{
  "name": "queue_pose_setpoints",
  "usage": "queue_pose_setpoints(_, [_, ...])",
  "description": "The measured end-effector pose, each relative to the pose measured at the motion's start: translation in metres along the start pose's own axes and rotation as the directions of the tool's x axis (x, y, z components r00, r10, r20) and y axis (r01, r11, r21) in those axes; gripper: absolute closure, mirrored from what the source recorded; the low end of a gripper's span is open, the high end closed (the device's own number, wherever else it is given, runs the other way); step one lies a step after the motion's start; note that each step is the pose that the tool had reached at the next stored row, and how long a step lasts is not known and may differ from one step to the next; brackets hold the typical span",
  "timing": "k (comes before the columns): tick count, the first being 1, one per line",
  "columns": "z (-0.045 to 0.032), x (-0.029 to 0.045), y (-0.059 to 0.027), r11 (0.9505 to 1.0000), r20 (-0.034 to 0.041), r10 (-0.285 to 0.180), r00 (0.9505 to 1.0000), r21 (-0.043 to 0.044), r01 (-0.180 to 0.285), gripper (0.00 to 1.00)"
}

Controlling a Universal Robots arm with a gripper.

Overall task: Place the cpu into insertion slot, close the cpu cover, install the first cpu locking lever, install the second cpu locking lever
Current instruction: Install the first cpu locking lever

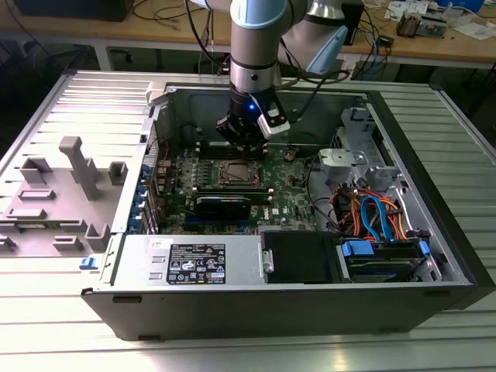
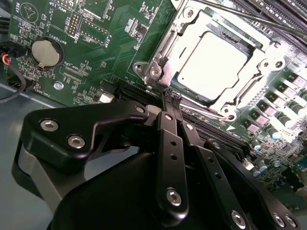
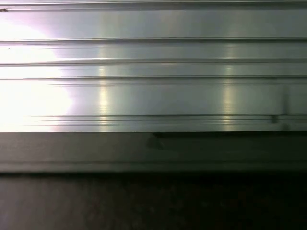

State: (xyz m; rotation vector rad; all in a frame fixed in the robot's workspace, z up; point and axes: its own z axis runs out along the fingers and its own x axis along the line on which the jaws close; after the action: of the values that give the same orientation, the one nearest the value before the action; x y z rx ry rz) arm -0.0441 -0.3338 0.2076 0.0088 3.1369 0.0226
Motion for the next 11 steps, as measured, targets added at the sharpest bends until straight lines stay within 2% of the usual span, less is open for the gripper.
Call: queue_pose_setpoints(11, [0.0001,-0.0013,0.0001,1.0000,0.0002,0.000,1.0000,-0.0002,0.000,0.89])
